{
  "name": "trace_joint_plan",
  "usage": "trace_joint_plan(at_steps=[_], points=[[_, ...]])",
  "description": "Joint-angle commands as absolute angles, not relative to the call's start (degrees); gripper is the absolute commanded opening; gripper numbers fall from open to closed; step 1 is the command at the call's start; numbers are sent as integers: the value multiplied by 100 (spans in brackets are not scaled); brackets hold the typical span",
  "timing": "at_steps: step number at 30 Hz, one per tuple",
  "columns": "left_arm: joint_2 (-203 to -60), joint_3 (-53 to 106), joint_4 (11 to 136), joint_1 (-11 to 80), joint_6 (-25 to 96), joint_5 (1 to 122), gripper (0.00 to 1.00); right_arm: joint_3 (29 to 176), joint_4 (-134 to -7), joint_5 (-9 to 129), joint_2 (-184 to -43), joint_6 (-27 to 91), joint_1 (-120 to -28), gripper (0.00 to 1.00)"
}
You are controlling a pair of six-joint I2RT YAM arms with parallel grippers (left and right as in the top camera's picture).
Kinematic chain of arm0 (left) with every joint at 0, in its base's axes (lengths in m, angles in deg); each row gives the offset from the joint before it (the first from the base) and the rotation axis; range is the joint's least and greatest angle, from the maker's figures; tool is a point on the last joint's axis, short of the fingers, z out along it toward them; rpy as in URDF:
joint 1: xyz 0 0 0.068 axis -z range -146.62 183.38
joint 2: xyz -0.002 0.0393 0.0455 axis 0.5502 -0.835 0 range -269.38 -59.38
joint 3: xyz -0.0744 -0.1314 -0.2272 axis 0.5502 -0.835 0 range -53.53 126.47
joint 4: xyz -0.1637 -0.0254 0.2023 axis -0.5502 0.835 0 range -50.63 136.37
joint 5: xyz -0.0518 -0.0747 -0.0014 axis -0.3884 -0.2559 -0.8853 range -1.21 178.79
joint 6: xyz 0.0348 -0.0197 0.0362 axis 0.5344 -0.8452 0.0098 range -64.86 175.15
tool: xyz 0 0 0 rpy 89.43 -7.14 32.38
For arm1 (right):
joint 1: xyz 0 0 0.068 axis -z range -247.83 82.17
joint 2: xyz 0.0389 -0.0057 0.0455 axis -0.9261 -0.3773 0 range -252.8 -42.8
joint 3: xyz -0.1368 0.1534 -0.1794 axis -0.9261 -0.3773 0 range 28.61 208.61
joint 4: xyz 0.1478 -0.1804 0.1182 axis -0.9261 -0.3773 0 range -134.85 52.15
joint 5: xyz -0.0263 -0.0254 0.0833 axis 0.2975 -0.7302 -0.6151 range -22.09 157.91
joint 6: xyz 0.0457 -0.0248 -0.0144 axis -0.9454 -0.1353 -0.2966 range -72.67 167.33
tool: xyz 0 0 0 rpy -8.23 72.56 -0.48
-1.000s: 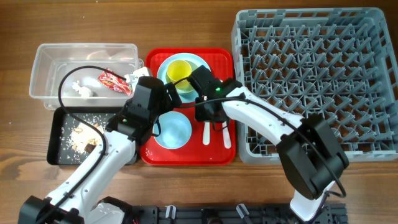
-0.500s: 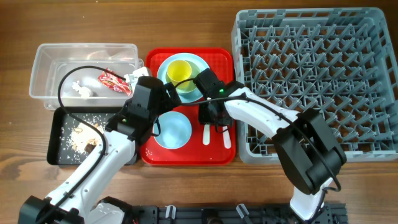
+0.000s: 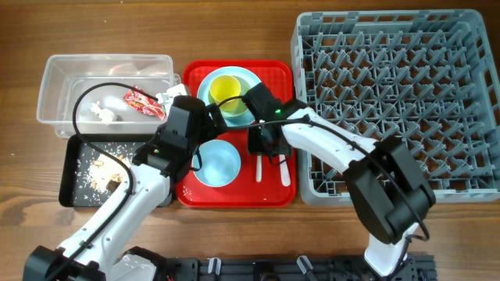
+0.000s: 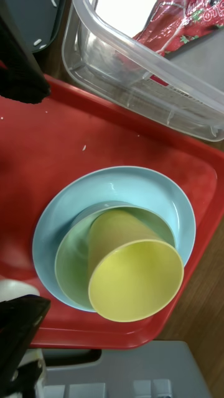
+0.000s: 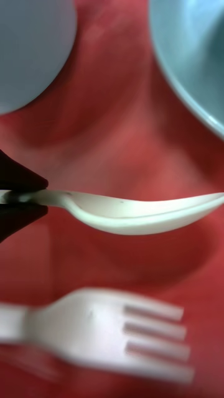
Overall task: Sort waste into correct bins and load items into the dishwasher rack
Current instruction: 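Close the right gripper on the white spoon and lift it, then carry the spoon right and drop it into the grey rack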
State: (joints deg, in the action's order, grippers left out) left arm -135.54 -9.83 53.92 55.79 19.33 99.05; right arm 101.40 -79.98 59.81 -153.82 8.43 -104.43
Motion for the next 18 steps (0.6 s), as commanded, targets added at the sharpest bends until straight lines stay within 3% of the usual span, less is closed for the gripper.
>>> trace_joint_plan(at_steps=[1, 6, 10, 18], points=[[-13491, -917, 5376, 5560, 2038, 9979, 100, 10545, -8092, 6038, -14508, 1298, -10218, 4], [-13491, -917, 5376, 5560, 2040, 9979, 100, 10553, -8164, 6114, -13596, 1893, -9890, 4], [-13491, -917, 5376, 5560, 2038, 9979, 100, 10553, -8562, 6940, -13096, 2299, -9506, 4], [-13491, -917, 5376, 5560, 2038, 9979, 100, 10494, -8936, 7847, -13028, 3221, -8642, 4]])
